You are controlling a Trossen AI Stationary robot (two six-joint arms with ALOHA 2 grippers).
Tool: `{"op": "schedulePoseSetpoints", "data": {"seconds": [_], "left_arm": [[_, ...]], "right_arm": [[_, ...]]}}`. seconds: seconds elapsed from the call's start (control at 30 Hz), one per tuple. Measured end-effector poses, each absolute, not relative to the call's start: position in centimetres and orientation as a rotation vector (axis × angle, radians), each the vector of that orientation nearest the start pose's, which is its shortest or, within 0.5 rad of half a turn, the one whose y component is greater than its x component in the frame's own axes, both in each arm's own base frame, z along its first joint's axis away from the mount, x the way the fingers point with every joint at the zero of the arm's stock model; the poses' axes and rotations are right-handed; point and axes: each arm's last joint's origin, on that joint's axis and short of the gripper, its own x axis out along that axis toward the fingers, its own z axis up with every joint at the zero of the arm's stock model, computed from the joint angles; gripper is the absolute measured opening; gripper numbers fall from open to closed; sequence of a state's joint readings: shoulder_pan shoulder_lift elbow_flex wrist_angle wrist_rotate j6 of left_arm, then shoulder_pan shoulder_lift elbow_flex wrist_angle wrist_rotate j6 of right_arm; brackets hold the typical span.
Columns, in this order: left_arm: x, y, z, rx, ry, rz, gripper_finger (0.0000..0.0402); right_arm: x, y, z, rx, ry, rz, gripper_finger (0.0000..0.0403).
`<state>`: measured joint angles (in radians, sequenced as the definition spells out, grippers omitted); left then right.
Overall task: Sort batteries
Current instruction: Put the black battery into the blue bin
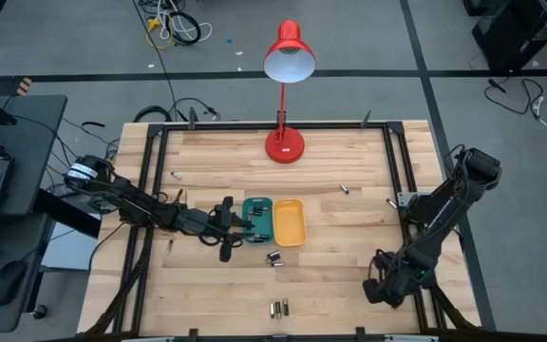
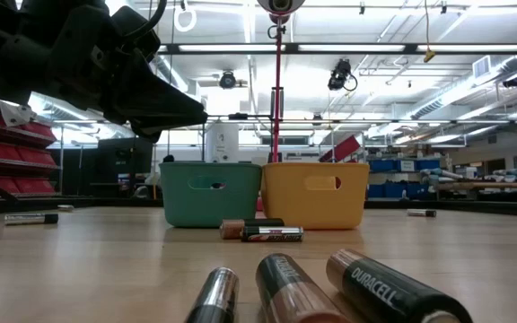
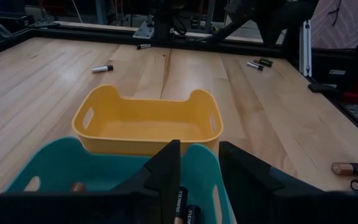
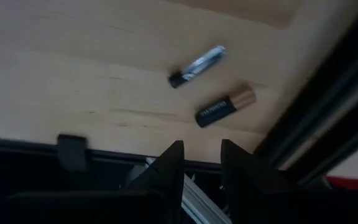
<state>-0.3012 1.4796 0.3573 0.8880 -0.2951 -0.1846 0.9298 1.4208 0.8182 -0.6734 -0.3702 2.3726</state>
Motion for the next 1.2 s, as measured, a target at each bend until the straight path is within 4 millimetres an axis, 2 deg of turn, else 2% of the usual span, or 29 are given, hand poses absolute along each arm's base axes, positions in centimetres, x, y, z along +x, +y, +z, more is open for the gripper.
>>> {"op": "schedulePoseSetpoints", "data": {"seconds": [0.17, 0.3, 0.37, 0.5, 0.8, 0.9, 1.07, 1.2], "left_arm": [[24.0, -6.6, 14.8, -0.113, 0.235, 0.015, 0.0127], [23.8, -6.9, 14.5, -0.108, 0.268, 0.005, 0.0127], [23.7, -7.2, 14.4, -0.103, 0.284, -0.003, 0.0127], [23.6, -7.5, 14.4, -0.097, 0.284, -0.005, 0.0127], [23.5, -7.7, 14.4, -0.091, 0.280, 0.014, 0.0127], [23.5, -7.7, 14.4, -0.092, 0.275, 0.018, 0.0127], [23.6, -7.7, 14.6, -0.099, 0.256, 0.020, 0.0127], [23.6, -7.7, 14.6, -0.099, 0.256, 0.020, 0.0127]], "right_arm": [[13.1, 20.3, 18.1, 1.358, 1.718, -0.959, 0.0099], [13.0, 20.3, 18.1, 1.351, 1.722, -0.950, 0.0101], [13.0, 20.4, 18.1, 1.283, 1.744, -0.841, 0.0101], [12.8, 20.7, 18.0, 1.064, 1.757, -0.510, 0.0101], [11.7, 21.3, 18.0, 0.690, 1.731, -0.107, 0.0101], [11.0, 21.6, 17.5, 0.582, 1.767, -0.046, 0.0101], [10.1, 22.8, 14.8, 0.372, 1.927, 0.050, 0.0101], [10.3, 23.7, 13.4, 0.228, 1.985, 0.048, 0.0104]]}}
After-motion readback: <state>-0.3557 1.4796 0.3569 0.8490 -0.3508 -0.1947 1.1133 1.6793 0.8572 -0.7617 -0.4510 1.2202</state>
